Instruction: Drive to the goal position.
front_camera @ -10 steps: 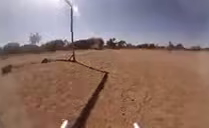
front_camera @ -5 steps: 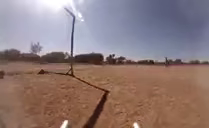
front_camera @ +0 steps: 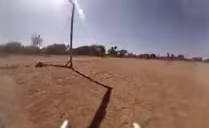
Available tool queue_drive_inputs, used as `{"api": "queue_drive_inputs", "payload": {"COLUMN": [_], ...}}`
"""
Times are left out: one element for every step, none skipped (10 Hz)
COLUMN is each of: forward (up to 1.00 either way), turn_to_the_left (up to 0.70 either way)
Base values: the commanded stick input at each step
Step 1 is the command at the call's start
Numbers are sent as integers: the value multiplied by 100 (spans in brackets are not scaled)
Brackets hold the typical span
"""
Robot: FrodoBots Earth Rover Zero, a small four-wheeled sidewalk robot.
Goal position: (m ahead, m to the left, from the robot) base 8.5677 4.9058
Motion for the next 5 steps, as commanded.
{"api": "queue_drive_inputs", "payload": {"forward": [70, 70, 70, 70, 70], "turn_to_the_left": [0, 0, 0, 0, 0]}}
